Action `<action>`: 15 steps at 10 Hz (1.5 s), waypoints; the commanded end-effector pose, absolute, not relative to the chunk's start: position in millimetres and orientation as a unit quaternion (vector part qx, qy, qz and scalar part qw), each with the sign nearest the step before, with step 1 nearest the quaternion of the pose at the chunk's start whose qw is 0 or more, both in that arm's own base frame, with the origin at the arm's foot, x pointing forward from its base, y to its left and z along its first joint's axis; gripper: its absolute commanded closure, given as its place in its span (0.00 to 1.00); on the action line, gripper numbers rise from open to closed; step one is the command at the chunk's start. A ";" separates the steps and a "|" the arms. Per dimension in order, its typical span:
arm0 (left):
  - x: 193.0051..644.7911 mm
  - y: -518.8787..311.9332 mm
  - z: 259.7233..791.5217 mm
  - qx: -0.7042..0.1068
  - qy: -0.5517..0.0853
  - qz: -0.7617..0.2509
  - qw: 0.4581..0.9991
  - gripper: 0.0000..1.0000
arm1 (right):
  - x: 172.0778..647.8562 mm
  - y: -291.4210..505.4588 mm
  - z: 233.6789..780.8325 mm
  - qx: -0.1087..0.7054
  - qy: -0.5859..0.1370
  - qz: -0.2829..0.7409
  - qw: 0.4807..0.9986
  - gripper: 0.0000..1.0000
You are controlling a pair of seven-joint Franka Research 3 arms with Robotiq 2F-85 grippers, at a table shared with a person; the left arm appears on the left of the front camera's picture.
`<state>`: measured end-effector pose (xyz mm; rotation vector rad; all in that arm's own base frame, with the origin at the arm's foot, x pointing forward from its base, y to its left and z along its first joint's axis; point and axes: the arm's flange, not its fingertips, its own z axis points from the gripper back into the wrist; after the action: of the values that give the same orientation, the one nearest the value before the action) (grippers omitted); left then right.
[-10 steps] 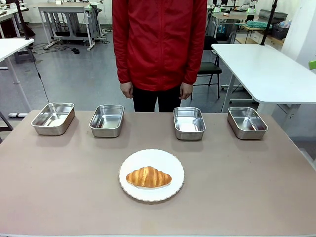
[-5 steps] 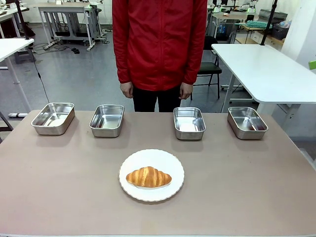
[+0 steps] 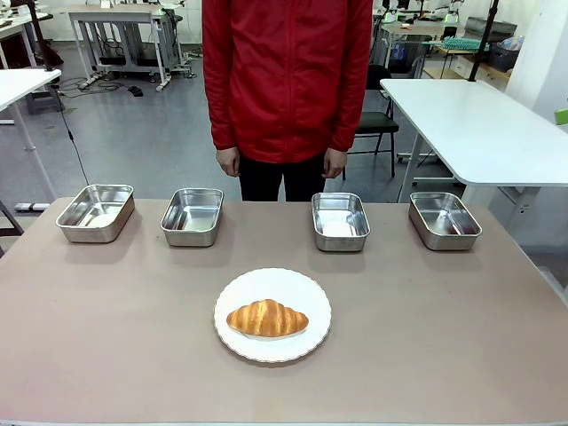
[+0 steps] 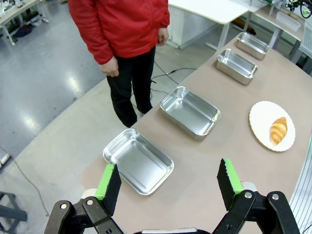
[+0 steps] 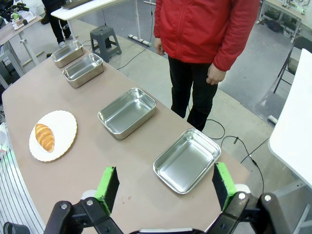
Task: Place the bread in the container.
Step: Place the Butter Roll into the Airtight Container indicated by the human.
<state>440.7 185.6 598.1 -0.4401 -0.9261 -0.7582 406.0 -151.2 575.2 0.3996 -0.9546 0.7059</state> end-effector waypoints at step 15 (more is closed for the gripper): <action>439.5 185.9 598.7 -0.205 -0.434 -0.353 0.803 0.00 | 406.7 -150.8 575.5 0.190 -0.451 0.331 0.807 0.00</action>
<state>440.7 185.6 598.1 -0.4401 -0.9261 -0.7582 405.9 -151.2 575.2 0.3996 -0.9546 0.7058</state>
